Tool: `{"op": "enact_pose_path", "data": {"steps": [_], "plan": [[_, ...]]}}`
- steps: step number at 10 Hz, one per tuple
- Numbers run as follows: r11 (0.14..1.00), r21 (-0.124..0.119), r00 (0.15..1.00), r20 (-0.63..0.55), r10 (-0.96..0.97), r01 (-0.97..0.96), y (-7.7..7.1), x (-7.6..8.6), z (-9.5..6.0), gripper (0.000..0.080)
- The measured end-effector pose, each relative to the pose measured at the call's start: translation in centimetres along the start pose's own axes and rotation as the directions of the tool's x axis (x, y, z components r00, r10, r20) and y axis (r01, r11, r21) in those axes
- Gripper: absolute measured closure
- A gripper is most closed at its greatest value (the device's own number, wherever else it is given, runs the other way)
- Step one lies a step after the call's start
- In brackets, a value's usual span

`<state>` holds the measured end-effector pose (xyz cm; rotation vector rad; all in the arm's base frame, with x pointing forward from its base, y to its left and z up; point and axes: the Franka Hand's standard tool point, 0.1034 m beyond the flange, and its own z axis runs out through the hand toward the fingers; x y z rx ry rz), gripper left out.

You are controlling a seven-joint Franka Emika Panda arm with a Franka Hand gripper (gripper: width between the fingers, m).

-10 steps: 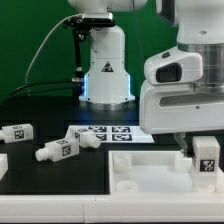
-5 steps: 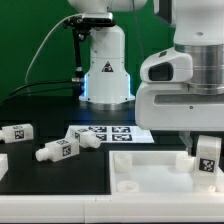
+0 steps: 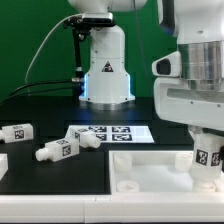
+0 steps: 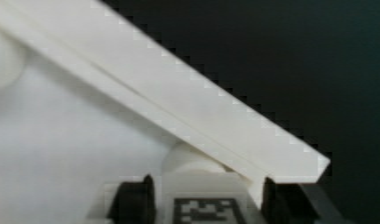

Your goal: Assemble square table

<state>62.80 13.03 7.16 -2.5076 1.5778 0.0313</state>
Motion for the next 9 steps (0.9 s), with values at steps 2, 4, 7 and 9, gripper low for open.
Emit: {"op": "enact_pose_path", "data": {"steps": [2, 4, 7, 9], "plan": [[0.997, 0.008, 0.997, 0.012, 0.075, -0.075, -0.1, -0.1, 0.0, 0.0512], [1.000, 0.008, 1.000, 0.011, 0.007, -0.007, 0.0, 0.1, 0.0, 0.0512], [0.922, -0.014, 0.922, -0.028, -0.386, 0.386, -0.6, 1.0, -0.7, 0.0214], [0.889, -0.018, 0.888, -0.027, -0.459, 0.458, -0.5, 1.1, -0.6, 0.0154]]}}
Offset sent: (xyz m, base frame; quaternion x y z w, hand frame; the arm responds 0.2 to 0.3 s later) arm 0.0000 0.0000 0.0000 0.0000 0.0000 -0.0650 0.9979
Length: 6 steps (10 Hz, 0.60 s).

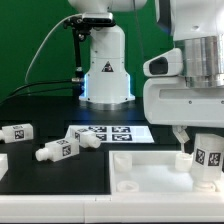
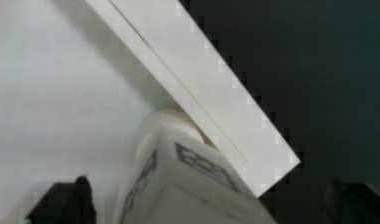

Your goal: Assemble square table

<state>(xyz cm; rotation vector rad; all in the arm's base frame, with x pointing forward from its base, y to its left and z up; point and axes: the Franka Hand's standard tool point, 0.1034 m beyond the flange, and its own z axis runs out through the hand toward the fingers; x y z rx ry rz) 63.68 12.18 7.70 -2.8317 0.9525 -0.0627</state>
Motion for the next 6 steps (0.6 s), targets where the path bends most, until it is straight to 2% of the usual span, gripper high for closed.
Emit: {"op": "enact_pose_path", "data": {"steps": [2, 3, 4, 5, 6], "plan": [[0.976, -0.012, 0.976, -0.005, -0.219, 0.219, 0.1, 0.1, 0.0, 0.0151], [0.903, -0.047, 0.903, -0.014, -0.429, 0.428, 0.2, 0.2, -0.2, 0.0151], [0.794, -0.081, 0.796, -0.008, -0.605, 0.603, -0.1, 0.1, -1.0, 0.0151], [0.728, -0.088, 0.731, -0.003, -0.683, 0.680, -0.1, 0.2, -1.1, 0.0151], [0.742, -0.089, 0.745, -0.003, -0.668, 0.665, 0.0, 0.2, -1.0, 0.0178]]}}
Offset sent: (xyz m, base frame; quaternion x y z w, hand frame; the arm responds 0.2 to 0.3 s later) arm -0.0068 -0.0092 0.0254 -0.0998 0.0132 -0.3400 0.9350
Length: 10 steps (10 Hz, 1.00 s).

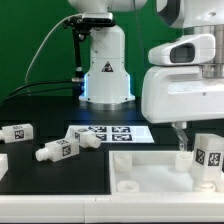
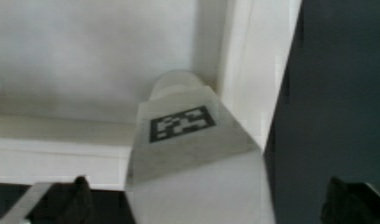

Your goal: Assemble square table

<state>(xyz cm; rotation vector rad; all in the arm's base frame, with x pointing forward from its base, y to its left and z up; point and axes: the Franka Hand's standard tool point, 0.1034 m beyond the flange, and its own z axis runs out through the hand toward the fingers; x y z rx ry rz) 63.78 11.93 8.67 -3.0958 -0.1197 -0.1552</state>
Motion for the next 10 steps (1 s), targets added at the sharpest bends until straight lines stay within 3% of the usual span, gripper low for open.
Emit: {"op": "enact_pose_path", "data": {"steps": [1, 3, 7, 8, 10], "plan": [[1.000, 0.000, 1.000, 0.000, 0.022, -0.022, 0.0, 0.0, 0.0, 0.0178], [0.997, 0.000, 0.997, 0.000, 0.077, -0.077, 0.0, 0.0, 0.0, 0.0508], [0.901, -0.004, 0.901, -0.008, 0.434, -0.434, 0.8, 0.4, 0.2, 0.0508], [0.801, 0.000, 0.801, -0.011, 0.599, -0.599, 0.9, 0.4, 0.2, 0.0509], [0.507, 0.021, 0.507, 0.018, 0.861, -0.862, 1.2, 0.2, 0.3, 0.0509]]}}
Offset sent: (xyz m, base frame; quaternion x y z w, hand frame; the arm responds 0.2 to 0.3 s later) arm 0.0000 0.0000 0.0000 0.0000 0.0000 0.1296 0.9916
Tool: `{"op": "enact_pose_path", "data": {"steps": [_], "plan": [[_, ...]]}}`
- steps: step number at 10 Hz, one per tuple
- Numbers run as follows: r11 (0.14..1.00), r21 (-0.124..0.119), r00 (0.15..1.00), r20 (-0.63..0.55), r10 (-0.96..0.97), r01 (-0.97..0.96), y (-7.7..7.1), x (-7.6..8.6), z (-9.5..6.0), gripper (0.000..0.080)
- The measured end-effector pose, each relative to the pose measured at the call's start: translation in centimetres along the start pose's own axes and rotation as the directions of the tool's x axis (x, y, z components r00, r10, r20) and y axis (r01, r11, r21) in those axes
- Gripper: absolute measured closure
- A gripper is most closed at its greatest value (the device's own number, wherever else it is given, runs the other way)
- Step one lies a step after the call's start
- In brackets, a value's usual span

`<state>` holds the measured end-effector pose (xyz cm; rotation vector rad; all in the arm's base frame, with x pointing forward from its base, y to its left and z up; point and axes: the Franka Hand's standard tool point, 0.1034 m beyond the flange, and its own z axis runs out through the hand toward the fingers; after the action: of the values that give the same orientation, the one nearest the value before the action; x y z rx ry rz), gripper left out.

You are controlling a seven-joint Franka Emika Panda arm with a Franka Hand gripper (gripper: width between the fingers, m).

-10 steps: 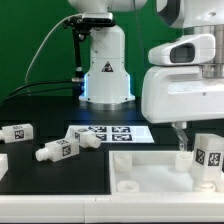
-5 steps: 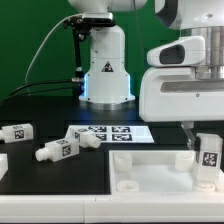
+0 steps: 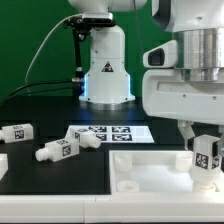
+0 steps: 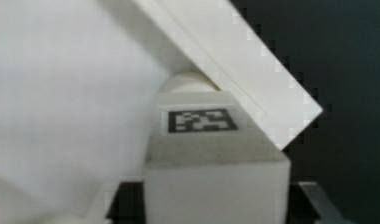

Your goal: Assemble square table

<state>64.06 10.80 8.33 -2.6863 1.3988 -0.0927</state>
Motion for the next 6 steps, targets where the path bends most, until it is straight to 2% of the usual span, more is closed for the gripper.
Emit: {"op": "enact_pose_path", "data": {"steps": [2, 4, 5, 6], "plan": [[0.964, 0.019, 0.963, 0.050, 0.263, -0.265, 0.26, 0.38, 0.12, 0.0509], [0.953, 0.016, 0.952, 0.057, 0.301, -0.302, 0.32, 0.37, 0.14, 0.0509], [0.959, 0.017, 0.957, 0.057, 0.283, -0.285, 0.32, 0.35, 0.16, 0.0425], [0.962, 0.017, 0.961, 0.055, 0.270, -0.271, 0.31, 0.33, 0.16, 0.0284]]}}
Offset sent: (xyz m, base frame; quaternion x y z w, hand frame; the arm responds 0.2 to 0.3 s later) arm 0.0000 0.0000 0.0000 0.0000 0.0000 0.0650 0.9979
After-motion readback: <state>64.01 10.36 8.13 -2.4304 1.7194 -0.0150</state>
